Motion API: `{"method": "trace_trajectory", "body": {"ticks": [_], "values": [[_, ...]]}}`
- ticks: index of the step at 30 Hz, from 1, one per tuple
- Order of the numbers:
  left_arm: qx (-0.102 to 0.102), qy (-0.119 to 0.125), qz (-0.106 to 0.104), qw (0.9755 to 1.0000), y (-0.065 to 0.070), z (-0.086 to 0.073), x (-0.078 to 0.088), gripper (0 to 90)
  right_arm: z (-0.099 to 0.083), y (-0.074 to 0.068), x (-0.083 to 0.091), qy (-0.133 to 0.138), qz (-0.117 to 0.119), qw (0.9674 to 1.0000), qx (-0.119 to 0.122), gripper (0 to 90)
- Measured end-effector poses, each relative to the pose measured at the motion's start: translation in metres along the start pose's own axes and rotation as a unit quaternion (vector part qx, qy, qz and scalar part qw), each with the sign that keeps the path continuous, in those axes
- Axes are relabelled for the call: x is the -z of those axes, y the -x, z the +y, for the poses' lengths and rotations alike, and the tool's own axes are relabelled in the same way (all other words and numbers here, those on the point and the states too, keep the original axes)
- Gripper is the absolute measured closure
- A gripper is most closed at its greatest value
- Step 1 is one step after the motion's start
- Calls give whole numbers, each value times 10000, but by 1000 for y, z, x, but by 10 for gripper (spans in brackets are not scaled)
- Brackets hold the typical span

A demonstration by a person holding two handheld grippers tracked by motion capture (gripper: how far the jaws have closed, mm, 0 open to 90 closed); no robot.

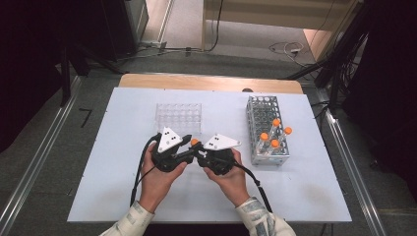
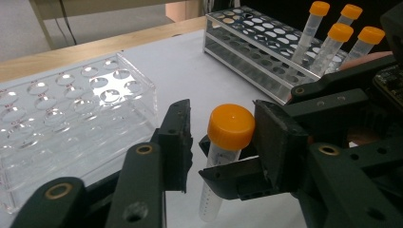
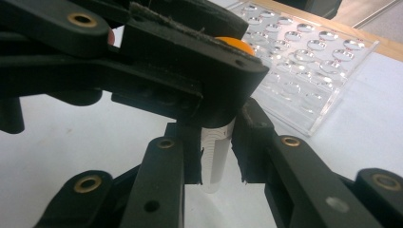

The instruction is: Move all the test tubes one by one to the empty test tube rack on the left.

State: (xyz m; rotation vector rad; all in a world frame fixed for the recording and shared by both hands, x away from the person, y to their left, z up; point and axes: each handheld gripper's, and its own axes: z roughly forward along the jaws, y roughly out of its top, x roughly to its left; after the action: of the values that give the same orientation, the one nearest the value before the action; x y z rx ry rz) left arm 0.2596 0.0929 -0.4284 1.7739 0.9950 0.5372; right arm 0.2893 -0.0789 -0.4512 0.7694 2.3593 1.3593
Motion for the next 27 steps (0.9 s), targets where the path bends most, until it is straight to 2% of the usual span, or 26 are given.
{"method": "trace_trajectory", "body": {"ticks": [6, 7, 14, 15, 16, 17, 18, 19, 21, 27], "values": [[23, -3, -35, 10000, 0, 0, -2, 641, 0, 0, 0, -1, 3, 10000, 8, 721], [41, -3, -64, 10000, -1, 0, -2, 682, 1, -1, 0, -17, -1, 10000, 6, 721], [46, 3, -104, 9999, -2, 1, -2, 699, 1, 0, 1, -14, -33, 10000, 2, 704], [40, 22, -90, 9999, -2, 1, -2, 701, 1, 0, 1, 9, -27, 10000, -36, 643], [59, 32, -93, 9999, -3, 2, -2, 701, 1, 0, 1, 9, -27, 10000, -36, 643], [65, 39, -96, 9999, -3, 3, -2, 701, 1, 0, 2, 26, -48, 10000, -67, 543], [78, 58, -78, 9999, -4, 4, -2, 701, 1, 0, 2, 26, -48, 10000, -67, 543], [69, 72, -61, 9999, -5, 5, -2, 701, 1, 1, 3, 33, -56, 9999, -105, 465], [87, 76, 14, 9999, -9, 10, -3, 701, 1, 1, 5, 60, -49, 9998, -185, 404], [137, 130, 151, 9997, -20, 22, -3, 701, -1, 2, 12, -15, -70, 9998, -211, 334]]}}
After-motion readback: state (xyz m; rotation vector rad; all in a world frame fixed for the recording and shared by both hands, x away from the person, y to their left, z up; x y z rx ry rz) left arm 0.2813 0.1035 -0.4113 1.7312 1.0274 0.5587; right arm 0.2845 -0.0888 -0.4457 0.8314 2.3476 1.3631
